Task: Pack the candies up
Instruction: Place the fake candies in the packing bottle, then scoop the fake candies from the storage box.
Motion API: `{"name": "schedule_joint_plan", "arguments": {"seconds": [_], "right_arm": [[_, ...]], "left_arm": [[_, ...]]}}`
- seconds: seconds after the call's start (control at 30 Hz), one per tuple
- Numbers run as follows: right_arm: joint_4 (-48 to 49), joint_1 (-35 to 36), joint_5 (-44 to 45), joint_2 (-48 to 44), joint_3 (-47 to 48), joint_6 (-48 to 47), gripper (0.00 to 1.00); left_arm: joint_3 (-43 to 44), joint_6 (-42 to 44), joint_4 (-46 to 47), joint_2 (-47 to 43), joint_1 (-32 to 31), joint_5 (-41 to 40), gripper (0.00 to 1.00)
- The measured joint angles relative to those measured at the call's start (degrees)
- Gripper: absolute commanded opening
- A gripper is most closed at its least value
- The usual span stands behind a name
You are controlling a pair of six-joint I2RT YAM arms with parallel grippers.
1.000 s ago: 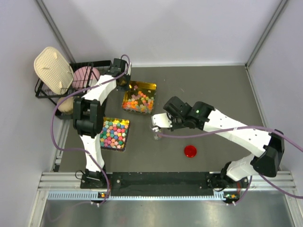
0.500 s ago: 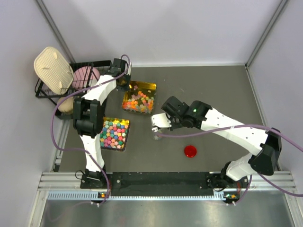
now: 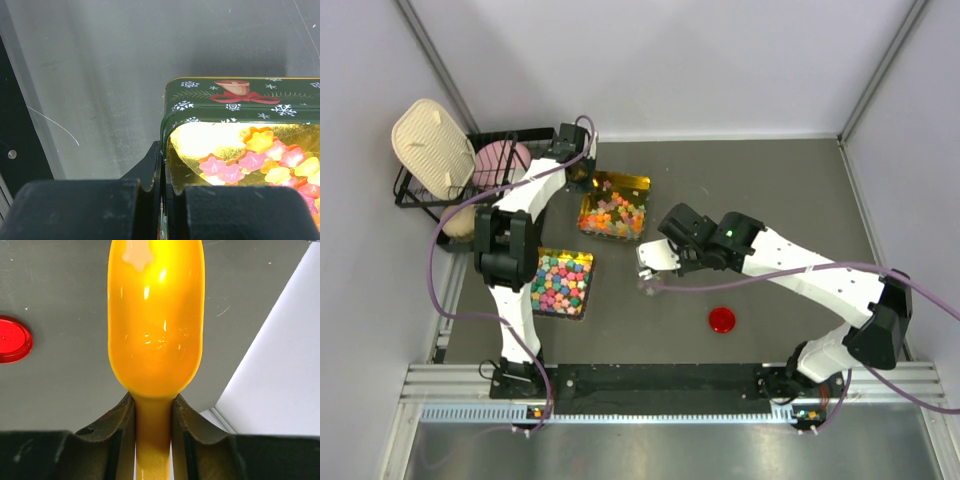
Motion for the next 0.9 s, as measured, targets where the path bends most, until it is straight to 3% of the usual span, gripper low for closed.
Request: {"name": "schedule_joint_plan", "arguments": {"seconds": [0.6, 0.9], "right_arm": [[-0.48, 0.24, 0.46, 0.17, 2.27, -0.9, 0.0], [-0.31, -2.82, -4.09, 0.11, 10.58, 0.46, 0.0]], "left_arm": [[0.0, 0.0, -0.02, 0.0, 0.0, 0.04, 0.0], [0.0, 0.0, -0.07, 0.0, 0.0, 1.07, 0.0]]}}
